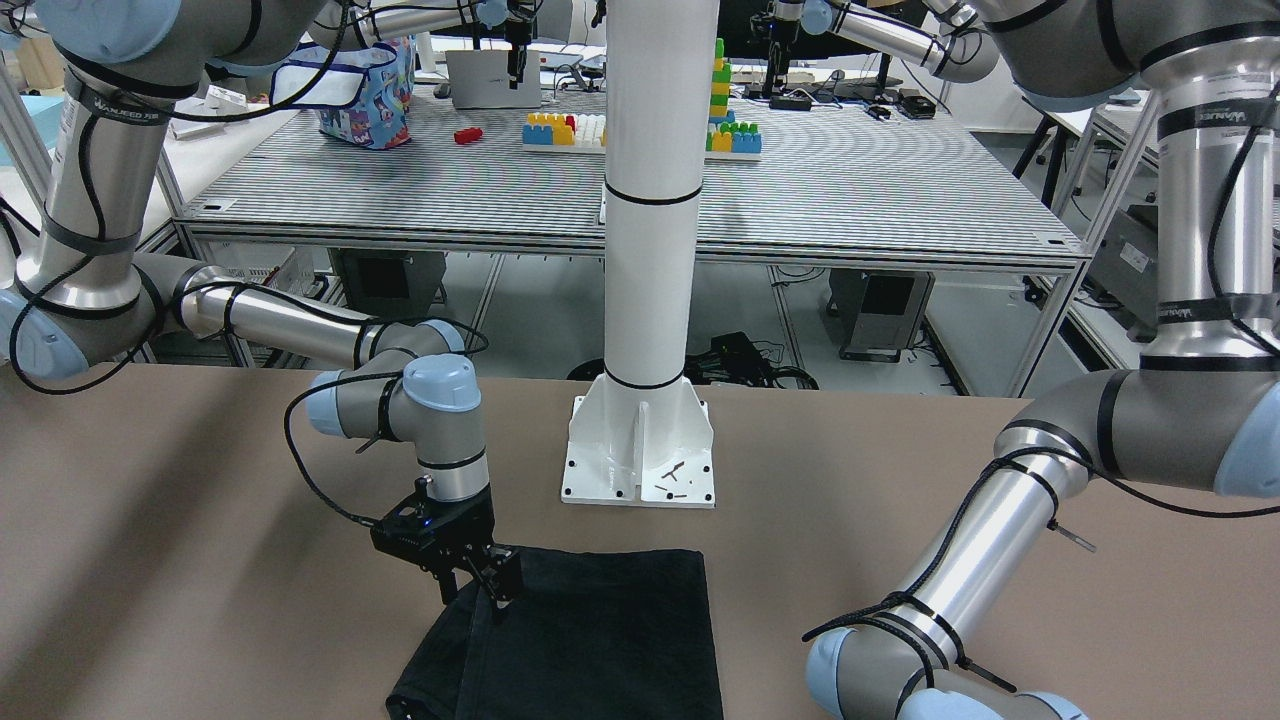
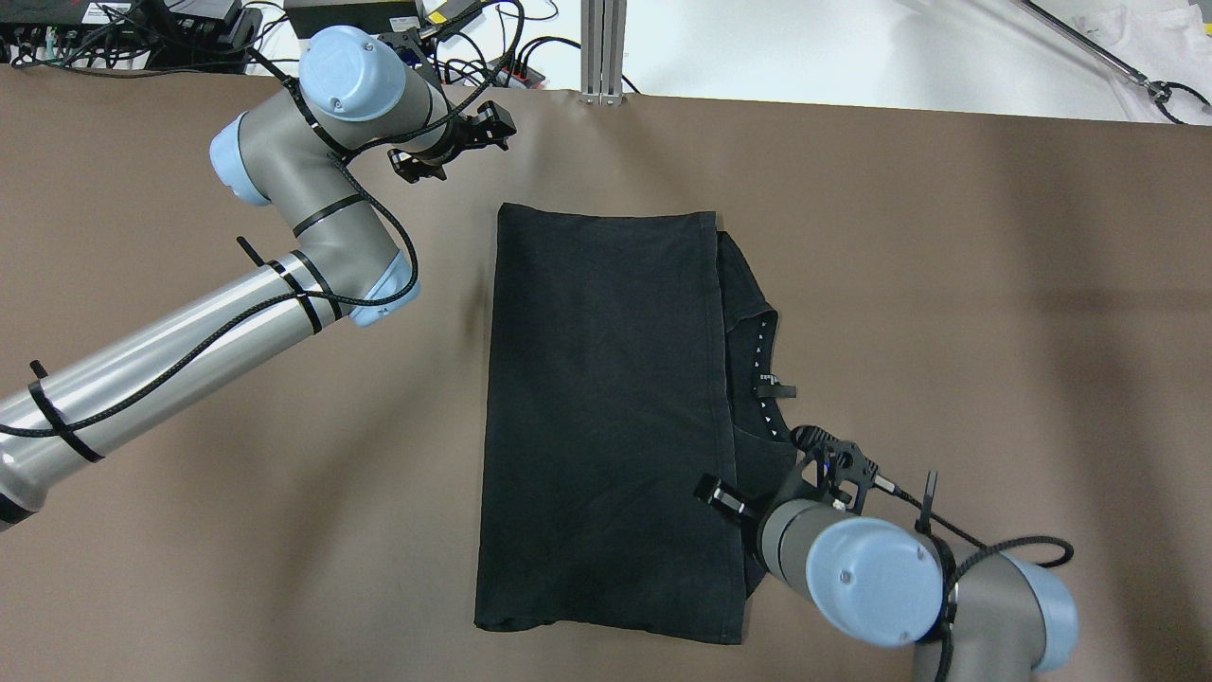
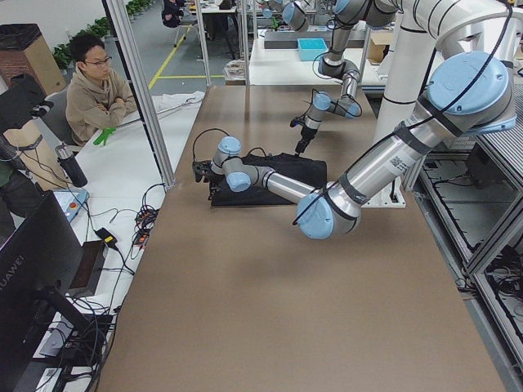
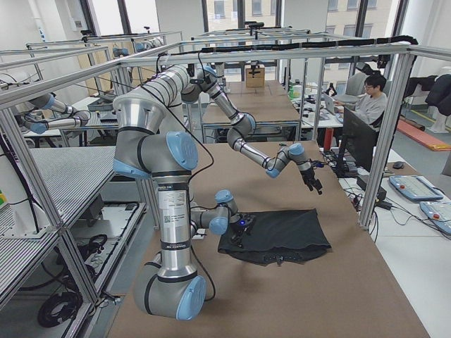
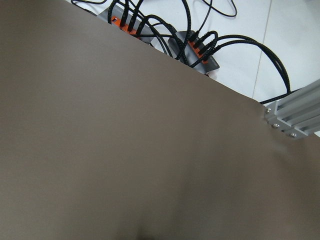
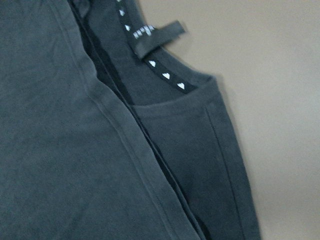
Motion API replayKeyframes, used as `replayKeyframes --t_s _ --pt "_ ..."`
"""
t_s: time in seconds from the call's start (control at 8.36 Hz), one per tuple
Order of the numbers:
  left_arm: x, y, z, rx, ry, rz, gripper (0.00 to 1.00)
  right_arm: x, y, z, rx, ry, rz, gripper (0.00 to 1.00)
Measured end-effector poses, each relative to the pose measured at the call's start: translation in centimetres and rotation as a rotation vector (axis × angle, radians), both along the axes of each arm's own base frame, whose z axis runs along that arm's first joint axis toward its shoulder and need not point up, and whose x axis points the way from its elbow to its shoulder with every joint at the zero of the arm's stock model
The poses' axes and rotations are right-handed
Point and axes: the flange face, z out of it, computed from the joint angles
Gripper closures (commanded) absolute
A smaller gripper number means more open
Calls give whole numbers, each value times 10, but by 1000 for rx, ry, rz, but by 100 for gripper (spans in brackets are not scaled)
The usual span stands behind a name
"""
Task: Fold clothes
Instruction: 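Move the right gripper back to the shirt's corner nearest the robot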
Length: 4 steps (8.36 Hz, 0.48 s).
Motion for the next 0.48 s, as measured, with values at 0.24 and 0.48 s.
replayKeyframes --t_s 0.24,0.48 --pt "-3 7 -9 6 -2 -9 0 -16 57 17 -43 4 29 46" --pt "-4 13 -17 4 -6 -10 0 -31 85 28 -34 23 33 59"
